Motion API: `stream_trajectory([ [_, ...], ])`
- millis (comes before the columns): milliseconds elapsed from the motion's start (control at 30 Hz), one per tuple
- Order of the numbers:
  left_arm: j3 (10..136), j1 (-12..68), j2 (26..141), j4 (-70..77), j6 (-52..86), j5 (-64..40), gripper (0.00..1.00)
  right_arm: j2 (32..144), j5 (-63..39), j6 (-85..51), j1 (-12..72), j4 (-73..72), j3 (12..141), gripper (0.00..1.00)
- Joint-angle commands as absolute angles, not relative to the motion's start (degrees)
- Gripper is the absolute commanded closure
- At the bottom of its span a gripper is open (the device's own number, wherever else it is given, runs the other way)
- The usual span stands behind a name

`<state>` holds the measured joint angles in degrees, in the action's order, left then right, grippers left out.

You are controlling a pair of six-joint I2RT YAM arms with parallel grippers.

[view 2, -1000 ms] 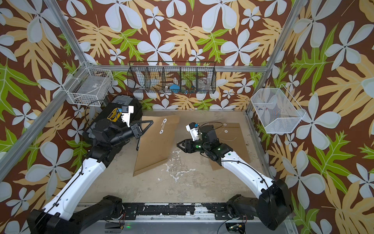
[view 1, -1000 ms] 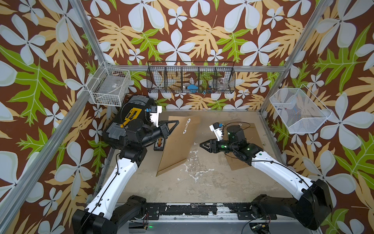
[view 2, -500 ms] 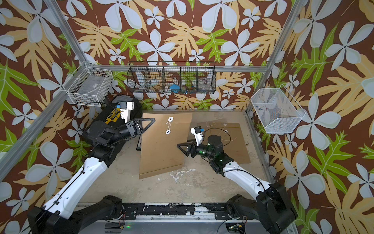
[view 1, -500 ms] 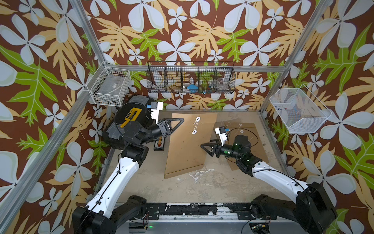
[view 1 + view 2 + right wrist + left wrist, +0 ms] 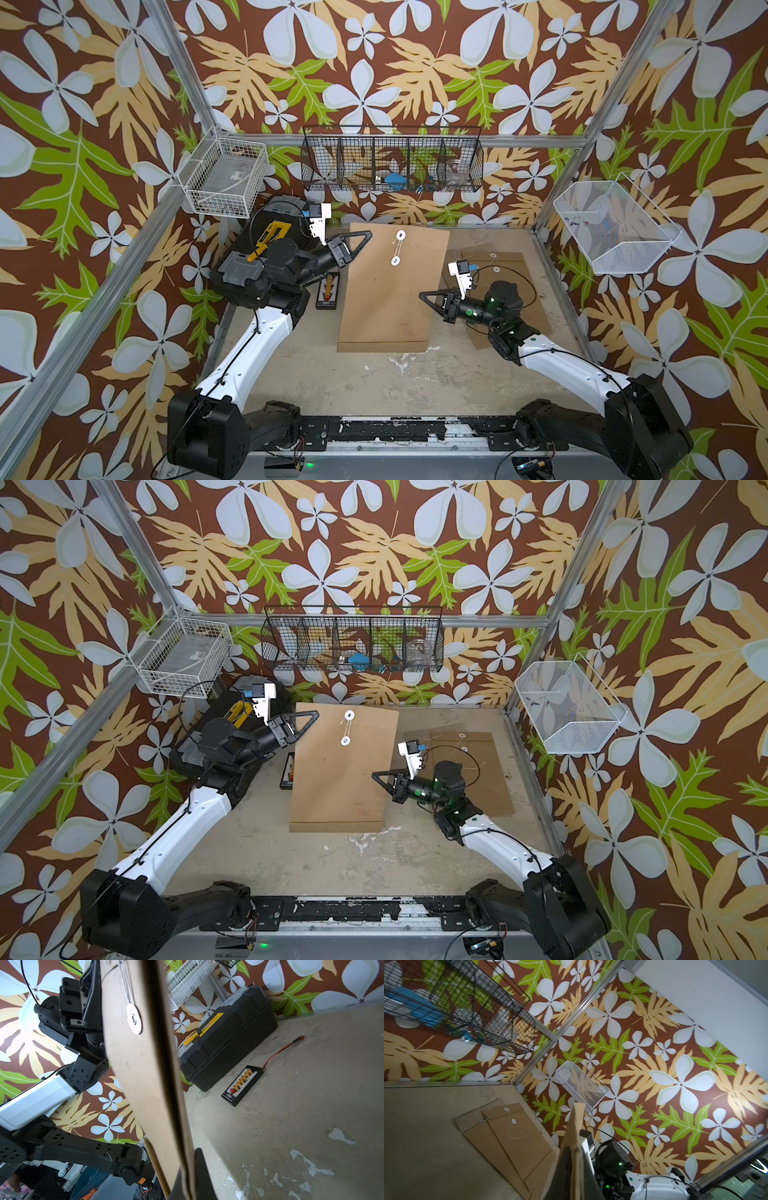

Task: Close the mouth of the file bag
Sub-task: Place the file bag at the center of the board.

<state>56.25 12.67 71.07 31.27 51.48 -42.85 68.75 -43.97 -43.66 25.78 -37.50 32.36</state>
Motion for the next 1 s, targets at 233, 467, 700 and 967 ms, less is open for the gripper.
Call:
stream_trajectory([
  [233, 60.7, 9.8, 73.4, -2.0, 25.2, -16.4, 0.45, 74.6, -37.4, -45.8, 24.9, -2.3, 37.5, 1.0],
  [467, 60.3, 9.8, 75.4, -5.2, 26.6, -16.9, 0.46, 85.1, -34.2, -43.7, 27.4, 4.9, 43.8, 1.0],
  [700, 57.9, 11.1, 73.2, -5.5, 26.4, -15.5, 0.45, 97.5, -32.3, -45.7, 33.0, 3.4, 53.6, 1.0],
  [967, 56.6, 17.1, 72.8, -4.2, 26.7, -13.3, 0.44, 107.1, -31.8, -43.3, 35.9, 5.9, 63.3, 1.0],
])
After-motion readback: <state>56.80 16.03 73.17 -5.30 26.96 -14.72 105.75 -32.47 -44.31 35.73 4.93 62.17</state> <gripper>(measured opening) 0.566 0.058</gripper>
